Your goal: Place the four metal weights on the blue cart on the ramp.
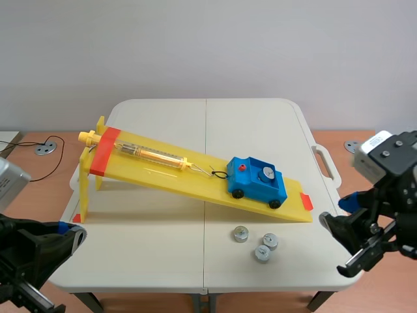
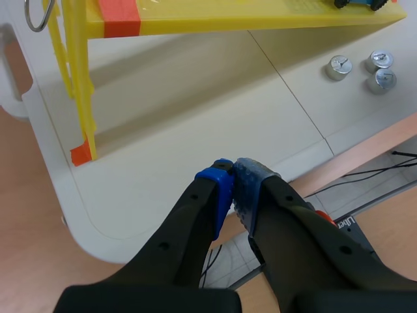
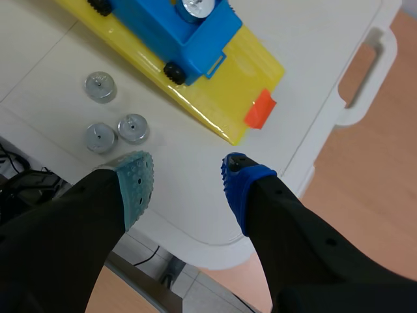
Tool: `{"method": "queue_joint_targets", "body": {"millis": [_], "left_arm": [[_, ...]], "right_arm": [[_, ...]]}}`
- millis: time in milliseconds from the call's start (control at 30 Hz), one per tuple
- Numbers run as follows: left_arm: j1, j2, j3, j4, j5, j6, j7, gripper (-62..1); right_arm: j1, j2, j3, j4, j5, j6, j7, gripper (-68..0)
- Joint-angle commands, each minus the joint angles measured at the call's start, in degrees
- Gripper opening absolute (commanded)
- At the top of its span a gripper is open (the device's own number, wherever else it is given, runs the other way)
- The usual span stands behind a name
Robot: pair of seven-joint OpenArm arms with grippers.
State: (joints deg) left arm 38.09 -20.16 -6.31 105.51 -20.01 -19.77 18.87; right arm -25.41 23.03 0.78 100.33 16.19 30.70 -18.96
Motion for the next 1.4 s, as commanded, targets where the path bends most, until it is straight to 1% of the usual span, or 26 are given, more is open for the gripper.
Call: {"method": "queue_joint_targets", "body": {"millis": [0, 100, 233, 300, 433, 567, 667, 900, 1100, 1367], "left_arm": [[-1.14, 0.46, -0.46, 3.91, -4.22, -2.05, -5.31, -57.8], [-1.14, 0.46, -0.46, 3.91, -4.22, -2.05, -5.29, -57.8], [-1.14, 0.46, -0.46, 3.91, -4.22, -2.05, -5.29, -57.8], [-1.14, 0.46, -0.46, 3.91, -4.22, -2.05, -5.29, -57.8], [-1.14, 0.46, -0.46, 3.91, -4.22, -2.05, -5.29, -57.8], [-1.14, 0.46, -0.46, 3.91, -4.22, -2.05, -5.29, -57.8], [-1.14, 0.46, -0.46, 3.91, -4.22, -2.05, -5.29, -57.8], [-1.14, 0.46, -0.46, 3.91, -4.22, -2.05, -5.29, -57.8], [-1.14, 0.46, -0.46, 3.91, -4.22, -2.05, -5.29, -57.8], [-1.14, 0.46, -0.46, 3.91, -4.22, -2.05, -5.31, -57.8]], "right_arm": [[3.67, -0.28, -2.58, 2.34, -0.09, -0.74, 8.96, -41.7], [4.68, -2.08, -5.29, 0.20, -2.84, -1.66, 10.01, -41.7], [7.54, -4.31, -8.02, -3.52, -5.27, -3.98, 10.80, -41.7], [9.22, -5.42, -9.14, -5.49, -6.86, -4.61, 11.28, -41.7], [11.93, -7.54, -11.32, -9.05, -7.93, -6.27, 11.89, -41.8], [13.62, -9.44, -13.44, -11.96, -10.01, -9.46, 11.89, -41.8], [14.21, -10.34, -14.93, -13.27, -11.85, -12.28, 11.93, -41.8], [14.95, -10.36, -18.23, -16.13, -13.14, -14.71, 12.68, -41.8], [15.13, -11.08, -18.47, -18.03, -13.20, -14.91, 13.03, -41.8], [17.64, -12.28, -18.71, -23.17, -13.20, -14.64, 14.51, -41.8]]}}
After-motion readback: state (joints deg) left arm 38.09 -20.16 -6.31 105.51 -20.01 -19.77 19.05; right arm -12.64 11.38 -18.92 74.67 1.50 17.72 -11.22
